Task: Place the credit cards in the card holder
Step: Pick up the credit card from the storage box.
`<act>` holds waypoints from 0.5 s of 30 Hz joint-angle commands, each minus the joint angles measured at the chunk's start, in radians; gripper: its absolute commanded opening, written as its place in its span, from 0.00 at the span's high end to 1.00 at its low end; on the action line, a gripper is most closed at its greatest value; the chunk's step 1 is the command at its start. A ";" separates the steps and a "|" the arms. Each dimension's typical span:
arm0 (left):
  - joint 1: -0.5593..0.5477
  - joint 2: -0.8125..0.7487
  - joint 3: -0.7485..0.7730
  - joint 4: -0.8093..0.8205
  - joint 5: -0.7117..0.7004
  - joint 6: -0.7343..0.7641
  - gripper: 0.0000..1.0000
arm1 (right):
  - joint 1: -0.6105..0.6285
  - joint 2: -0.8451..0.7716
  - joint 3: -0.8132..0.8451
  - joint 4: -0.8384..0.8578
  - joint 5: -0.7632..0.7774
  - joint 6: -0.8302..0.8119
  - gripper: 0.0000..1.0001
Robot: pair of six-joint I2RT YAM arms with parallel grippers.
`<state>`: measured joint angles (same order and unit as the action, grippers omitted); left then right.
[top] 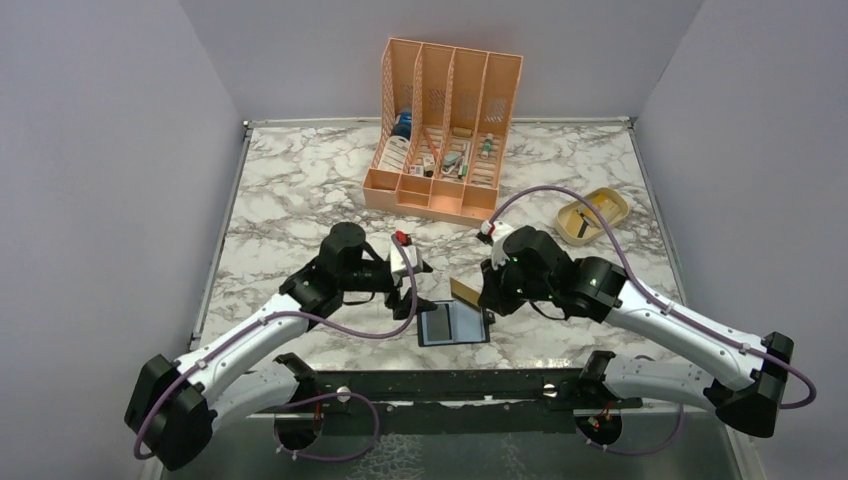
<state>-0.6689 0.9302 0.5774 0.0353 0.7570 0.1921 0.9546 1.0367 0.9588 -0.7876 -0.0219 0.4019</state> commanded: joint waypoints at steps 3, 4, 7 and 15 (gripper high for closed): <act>-0.004 0.141 0.130 -0.015 0.267 0.151 0.24 | 0.002 -0.029 -0.048 0.140 -0.226 -0.072 0.99; -0.004 0.155 0.137 -0.023 0.281 0.162 0.24 | 0.002 -0.025 -0.054 0.141 -0.230 -0.080 0.99; -0.005 0.201 0.157 -0.048 0.320 0.201 0.26 | 0.003 -0.018 -0.070 0.146 -0.236 -0.105 0.99; -0.006 0.308 0.203 -0.160 0.442 0.287 0.35 | 0.002 -0.001 -0.078 0.222 -0.300 -0.134 0.99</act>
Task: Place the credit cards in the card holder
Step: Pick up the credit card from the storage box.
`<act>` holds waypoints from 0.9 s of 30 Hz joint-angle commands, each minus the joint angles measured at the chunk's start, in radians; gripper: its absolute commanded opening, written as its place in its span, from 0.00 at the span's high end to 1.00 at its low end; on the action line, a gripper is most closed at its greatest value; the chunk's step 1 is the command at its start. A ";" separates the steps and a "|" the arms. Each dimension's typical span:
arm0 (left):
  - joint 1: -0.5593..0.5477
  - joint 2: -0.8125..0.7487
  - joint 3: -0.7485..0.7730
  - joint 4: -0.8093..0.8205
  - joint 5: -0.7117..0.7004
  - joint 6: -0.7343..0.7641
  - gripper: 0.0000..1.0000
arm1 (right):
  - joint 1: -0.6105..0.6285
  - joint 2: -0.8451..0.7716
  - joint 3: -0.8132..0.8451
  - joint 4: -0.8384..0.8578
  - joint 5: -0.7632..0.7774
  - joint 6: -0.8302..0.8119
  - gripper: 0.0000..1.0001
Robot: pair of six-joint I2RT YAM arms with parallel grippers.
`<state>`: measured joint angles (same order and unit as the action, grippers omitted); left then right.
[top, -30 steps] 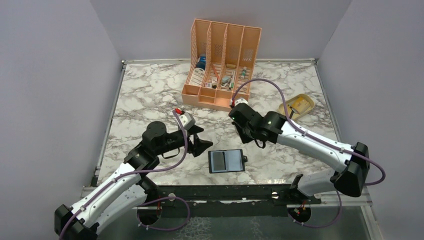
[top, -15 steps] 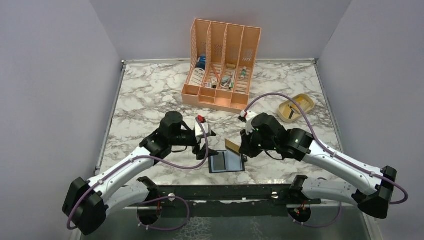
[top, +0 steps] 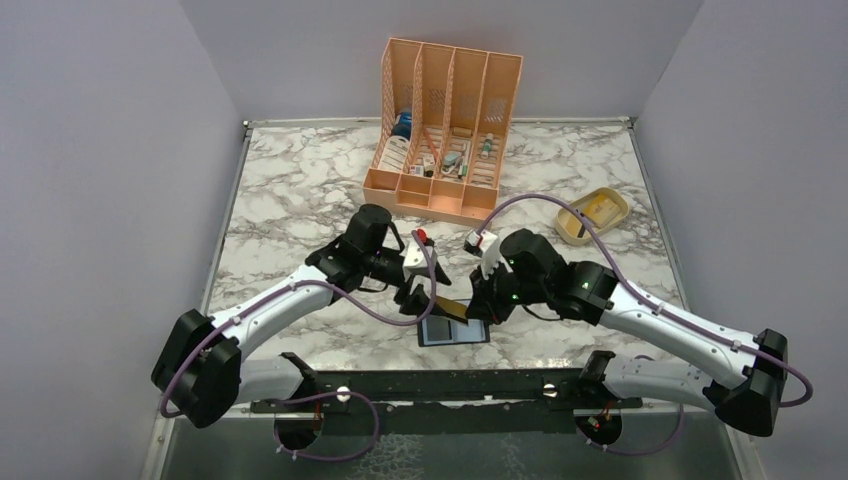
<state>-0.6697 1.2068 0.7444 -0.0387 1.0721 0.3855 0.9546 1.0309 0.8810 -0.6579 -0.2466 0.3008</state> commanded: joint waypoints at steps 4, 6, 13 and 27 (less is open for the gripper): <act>-0.005 0.059 0.042 -0.125 0.151 0.123 0.55 | 0.002 0.017 -0.004 0.132 -0.119 -0.040 0.99; -0.005 0.063 0.043 -0.138 0.147 0.137 0.67 | 0.002 0.023 -0.005 0.141 -0.117 -0.046 0.99; -0.005 0.060 0.068 -0.171 0.092 0.134 0.99 | 0.002 0.042 0.000 0.137 -0.078 -0.047 0.99; -0.005 -0.063 -0.103 0.285 -0.268 -0.498 1.00 | 0.001 -0.188 -0.105 0.238 0.238 0.329 0.57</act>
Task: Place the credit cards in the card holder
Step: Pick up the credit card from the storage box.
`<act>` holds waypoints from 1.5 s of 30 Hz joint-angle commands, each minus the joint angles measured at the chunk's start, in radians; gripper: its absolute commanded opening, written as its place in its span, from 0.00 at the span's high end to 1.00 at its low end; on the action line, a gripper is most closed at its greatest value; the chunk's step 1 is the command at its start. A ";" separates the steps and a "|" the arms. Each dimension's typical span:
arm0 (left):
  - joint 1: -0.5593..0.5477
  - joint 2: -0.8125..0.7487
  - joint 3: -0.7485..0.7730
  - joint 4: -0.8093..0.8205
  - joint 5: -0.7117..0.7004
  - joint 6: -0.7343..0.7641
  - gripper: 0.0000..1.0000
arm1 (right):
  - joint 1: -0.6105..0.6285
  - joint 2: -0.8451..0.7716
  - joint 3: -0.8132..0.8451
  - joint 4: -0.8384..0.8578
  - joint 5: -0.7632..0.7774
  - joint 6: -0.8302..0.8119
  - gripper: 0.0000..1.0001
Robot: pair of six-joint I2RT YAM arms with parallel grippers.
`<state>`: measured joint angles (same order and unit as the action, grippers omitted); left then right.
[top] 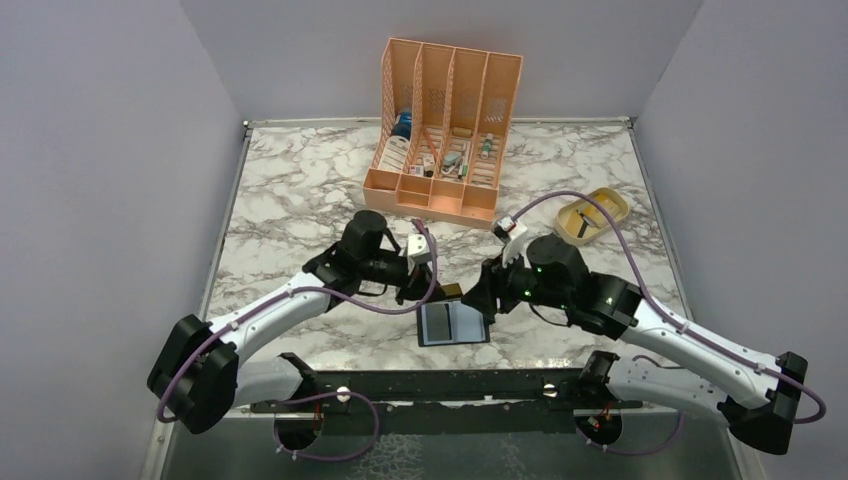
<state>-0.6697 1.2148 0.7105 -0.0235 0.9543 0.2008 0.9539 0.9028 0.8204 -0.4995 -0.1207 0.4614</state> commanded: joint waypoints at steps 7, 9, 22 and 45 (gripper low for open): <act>-0.008 -0.209 -0.183 0.472 -0.325 -0.766 1.00 | 0.003 -0.223 -0.259 0.435 0.119 0.453 0.46; -0.009 -0.246 -0.202 0.499 -0.355 -0.846 1.00 | 0.003 -0.233 -0.312 0.540 0.127 0.495 0.46; -0.031 -0.254 -0.218 0.640 -0.348 -1.128 1.00 | 0.002 -0.132 -0.334 0.792 0.154 0.680 0.47; -0.028 -0.112 -0.140 0.548 -0.012 -0.984 0.64 | 0.002 -0.209 -0.344 0.674 -0.077 0.427 0.99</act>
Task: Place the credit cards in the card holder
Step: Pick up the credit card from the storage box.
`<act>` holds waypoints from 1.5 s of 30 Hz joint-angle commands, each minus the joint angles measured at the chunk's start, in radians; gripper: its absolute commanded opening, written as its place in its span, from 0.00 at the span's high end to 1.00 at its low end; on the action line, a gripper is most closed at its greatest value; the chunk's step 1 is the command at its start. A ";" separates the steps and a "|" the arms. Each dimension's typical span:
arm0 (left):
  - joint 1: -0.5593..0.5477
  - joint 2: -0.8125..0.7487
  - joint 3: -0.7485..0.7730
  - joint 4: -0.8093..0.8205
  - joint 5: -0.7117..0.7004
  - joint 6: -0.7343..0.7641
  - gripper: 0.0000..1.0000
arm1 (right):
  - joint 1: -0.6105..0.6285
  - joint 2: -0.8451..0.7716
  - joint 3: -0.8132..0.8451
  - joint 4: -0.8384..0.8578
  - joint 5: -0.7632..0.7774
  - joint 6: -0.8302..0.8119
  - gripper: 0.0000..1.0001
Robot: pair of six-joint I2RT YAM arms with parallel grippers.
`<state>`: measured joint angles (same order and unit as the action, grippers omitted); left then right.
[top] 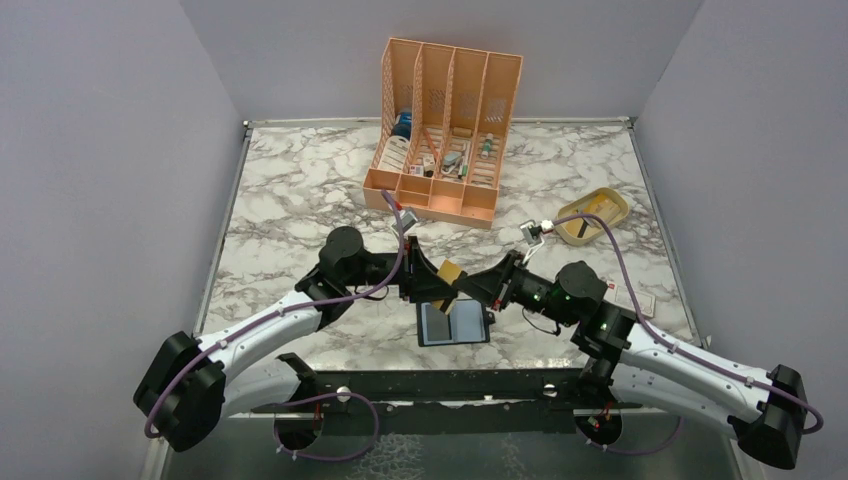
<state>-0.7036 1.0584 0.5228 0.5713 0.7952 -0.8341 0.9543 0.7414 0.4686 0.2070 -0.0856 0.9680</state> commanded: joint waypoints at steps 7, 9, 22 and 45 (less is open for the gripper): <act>0.006 0.048 0.048 -0.048 0.213 0.039 0.70 | 0.002 -0.115 0.069 -0.200 -0.122 -0.176 0.99; 0.006 0.032 0.046 -0.048 0.216 0.037 0.72 | 0.001 -0.116 0.074 -0.213 -0.132 -0.175 0.99; 0.013 -0.003 0.012 -0.054 0.166 0.019 0.76 | 0.000 -0.112 0.069 -0.208 -0.169 -0.160 0.99; 0.024 -0.049 -0.044 -0.116 -0.029 -0.038 1.00 | 0.001 -0.068 0.143 -0.568 0.133 -0.132 0.55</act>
<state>-0.6823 1.0328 0.5072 0.4915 0.8955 -0.8490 0.9543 0.6552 0.5884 -0.2260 -0.0814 0.8162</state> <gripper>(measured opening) 0.014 0.431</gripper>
